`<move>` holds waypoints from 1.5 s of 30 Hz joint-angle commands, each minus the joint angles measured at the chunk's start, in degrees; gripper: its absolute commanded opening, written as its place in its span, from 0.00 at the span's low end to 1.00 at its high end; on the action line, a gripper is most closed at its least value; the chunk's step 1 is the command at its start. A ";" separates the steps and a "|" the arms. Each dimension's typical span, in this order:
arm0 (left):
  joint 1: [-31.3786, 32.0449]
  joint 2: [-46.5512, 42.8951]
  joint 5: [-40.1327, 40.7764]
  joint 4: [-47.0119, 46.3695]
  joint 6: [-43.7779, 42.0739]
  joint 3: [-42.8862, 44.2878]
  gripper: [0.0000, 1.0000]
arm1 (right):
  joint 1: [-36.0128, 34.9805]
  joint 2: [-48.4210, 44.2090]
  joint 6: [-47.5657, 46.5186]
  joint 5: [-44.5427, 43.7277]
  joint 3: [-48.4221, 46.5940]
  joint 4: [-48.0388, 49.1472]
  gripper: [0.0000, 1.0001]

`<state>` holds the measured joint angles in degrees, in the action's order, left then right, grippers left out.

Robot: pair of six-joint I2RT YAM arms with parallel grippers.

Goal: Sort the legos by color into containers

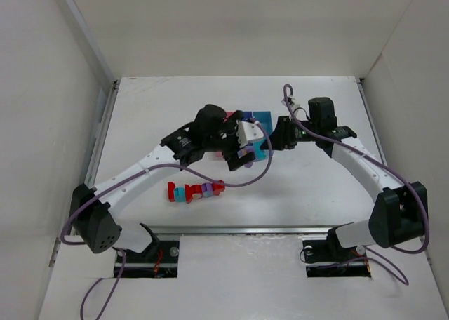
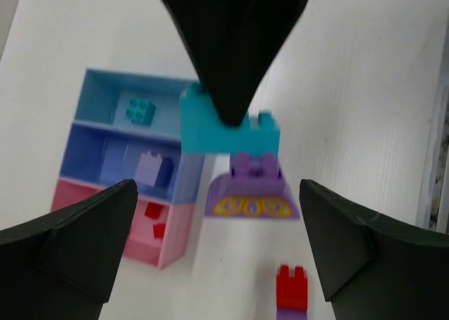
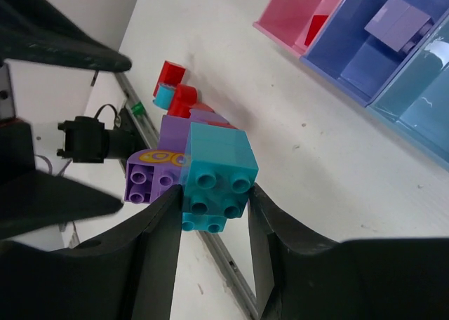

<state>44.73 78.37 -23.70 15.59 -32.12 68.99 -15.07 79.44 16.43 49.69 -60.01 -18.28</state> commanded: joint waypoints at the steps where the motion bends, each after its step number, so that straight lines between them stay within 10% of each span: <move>1: 2.11 3.45 -1.96 1.98 5.31 5.26 1.00 | -1.45 -1.22 3.44 -2.14 -2.92 5.10 0.00; 35: 4.31 7.24 9.20 -4.17 -0.66 2.90 1.00 | -6.64 -1.83 6.07 -2.32 -4.59 6.24 0.00; 39: 3.79 7.24 7.72 -3.55 0.38 2.90 0.77 | -6.64 -1.83 6.07 -2.32 -4.59 6.24 0.00; 45: 3.79 7.24 5.77 -1.36 -0.13 3.96 0.03 | -6.64 -1.83 6.07 -2.32 -4.59 6.24 0.00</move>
<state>48.64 86.46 -16.36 14.37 -32.08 72.20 -21.08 79.66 22.31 45.52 -62.02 -14.96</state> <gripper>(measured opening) 0.616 0.441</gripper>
